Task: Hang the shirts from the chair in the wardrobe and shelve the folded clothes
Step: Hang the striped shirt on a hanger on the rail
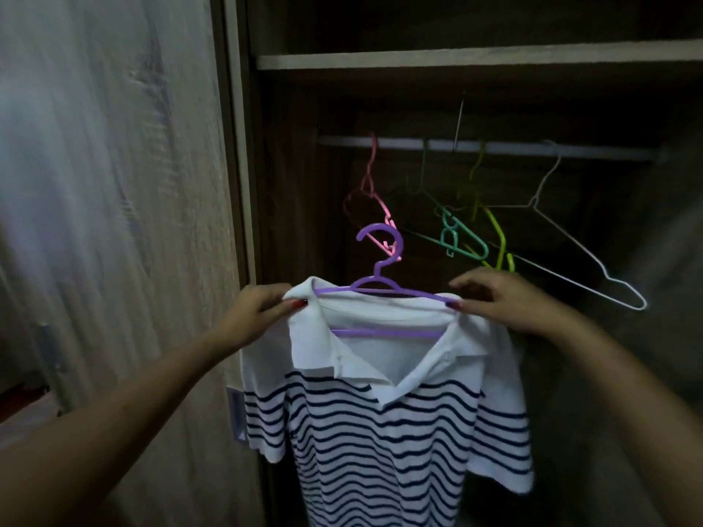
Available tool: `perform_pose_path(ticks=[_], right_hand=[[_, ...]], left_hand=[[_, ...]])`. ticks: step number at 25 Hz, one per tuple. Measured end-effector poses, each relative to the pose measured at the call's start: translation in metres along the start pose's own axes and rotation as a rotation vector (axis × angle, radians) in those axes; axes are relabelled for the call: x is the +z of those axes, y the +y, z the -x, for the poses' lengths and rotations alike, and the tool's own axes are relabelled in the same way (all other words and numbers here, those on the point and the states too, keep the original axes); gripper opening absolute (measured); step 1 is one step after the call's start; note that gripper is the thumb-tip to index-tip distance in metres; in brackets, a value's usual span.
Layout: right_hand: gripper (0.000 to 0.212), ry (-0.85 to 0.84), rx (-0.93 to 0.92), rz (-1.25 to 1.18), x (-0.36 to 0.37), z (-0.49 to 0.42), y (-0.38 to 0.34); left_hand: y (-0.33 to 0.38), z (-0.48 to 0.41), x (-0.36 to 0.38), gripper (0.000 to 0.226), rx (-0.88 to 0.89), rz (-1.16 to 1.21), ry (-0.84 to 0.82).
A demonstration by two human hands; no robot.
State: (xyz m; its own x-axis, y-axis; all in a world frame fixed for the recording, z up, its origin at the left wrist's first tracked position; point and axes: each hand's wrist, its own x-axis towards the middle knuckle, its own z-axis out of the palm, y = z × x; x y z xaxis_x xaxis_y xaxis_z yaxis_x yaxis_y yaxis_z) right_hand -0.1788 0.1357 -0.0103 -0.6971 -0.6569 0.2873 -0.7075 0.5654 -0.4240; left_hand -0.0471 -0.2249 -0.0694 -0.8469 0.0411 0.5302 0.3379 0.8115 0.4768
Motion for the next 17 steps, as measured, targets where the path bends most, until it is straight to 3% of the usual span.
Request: perform_pose_path(ticks=[2, 5, 9, 11, 13, 15, 17], right_hand=[[0.015, -0.13, 0.068, 0.103, -0.006, 0.004, 0.011], [0.004, -0.272, -0.008, -0.023, -0.004, 0.012, 0.006], [0.025, -0.431, 0.001, -0.407, -0.009, 0.033, -0.025], [0.026, -0.388, 0.06, -0.582, -0.015, 0.037, -0.039], [0.024, -0.28, 0.113, -0.699, -0.016, 0.032, -0.052], [0.027, -0.174, 0.127, -0.702, -0.012, 0.019, -0.064], [0.028, -0.08, 0.162, -0.675, -0.004, 0.001, -0.079]], left_hand=[[-0.003, -0.003, 0.0, 0.068, -0.035, 0.02, 0.004], [-0.008, -0.006, 0.006, 0.058, -0.101, 0.052, -0.008], [-0.002, -0.015, 0.011, 0.034, -0.14, 0.14, -0.045], [0.0, -0.023, 0.013, 0.037, -0.142, 0.161, -0.04], [0.004, -0.033, 0.019, 0.027, -0.202, 0.191, 0.024], [0.01, -0.041, 0.027, 0.025, -0.257, 0.221, 0.115], [0.017, -0.046, 0.033, 0.037, -0.234, 0.272, 0.163]])
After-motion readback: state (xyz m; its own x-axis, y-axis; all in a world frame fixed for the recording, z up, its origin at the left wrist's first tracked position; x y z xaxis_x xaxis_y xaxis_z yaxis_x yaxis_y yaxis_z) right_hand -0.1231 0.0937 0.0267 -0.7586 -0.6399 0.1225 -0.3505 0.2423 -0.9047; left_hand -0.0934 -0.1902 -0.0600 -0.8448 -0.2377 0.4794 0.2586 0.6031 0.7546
